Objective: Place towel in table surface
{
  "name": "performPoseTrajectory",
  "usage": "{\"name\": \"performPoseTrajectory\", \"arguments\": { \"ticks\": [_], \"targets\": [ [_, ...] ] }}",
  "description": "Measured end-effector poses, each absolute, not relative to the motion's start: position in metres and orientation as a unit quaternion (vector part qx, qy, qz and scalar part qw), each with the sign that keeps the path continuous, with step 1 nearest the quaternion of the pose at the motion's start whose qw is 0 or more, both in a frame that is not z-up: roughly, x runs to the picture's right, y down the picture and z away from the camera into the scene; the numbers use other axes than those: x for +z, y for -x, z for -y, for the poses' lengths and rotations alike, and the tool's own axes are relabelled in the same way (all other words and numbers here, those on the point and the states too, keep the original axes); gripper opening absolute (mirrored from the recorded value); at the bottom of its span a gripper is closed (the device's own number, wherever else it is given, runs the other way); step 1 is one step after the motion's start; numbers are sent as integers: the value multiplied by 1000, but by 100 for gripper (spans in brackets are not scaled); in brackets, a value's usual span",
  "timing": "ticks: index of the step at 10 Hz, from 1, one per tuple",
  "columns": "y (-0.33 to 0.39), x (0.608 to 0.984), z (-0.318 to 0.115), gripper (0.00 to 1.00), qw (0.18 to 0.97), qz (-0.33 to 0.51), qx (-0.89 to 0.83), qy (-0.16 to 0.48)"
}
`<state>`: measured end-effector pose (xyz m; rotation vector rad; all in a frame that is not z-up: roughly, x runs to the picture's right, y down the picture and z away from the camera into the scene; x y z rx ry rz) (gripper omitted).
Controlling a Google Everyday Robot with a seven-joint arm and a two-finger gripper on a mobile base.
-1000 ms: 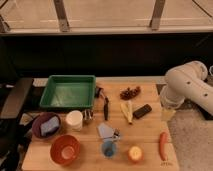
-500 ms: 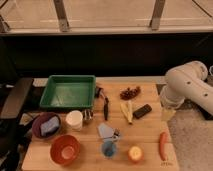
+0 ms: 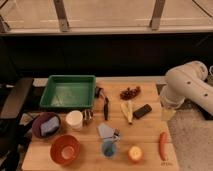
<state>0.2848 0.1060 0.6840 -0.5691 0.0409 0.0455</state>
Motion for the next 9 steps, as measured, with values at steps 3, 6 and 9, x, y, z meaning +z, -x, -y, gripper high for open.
{"name": "performPoseTrajectory", "arguments": {
  "ticks": [3, 6, 9],
  "targets": [
    [-285, 684, -106, 65, 959, -20, 22, 281],
    [-285, 684, -106, 65, 959, -20, 22, 281],
    [-272, 686, -95, 65, 959, 8, -11, 282]
  ]
}}
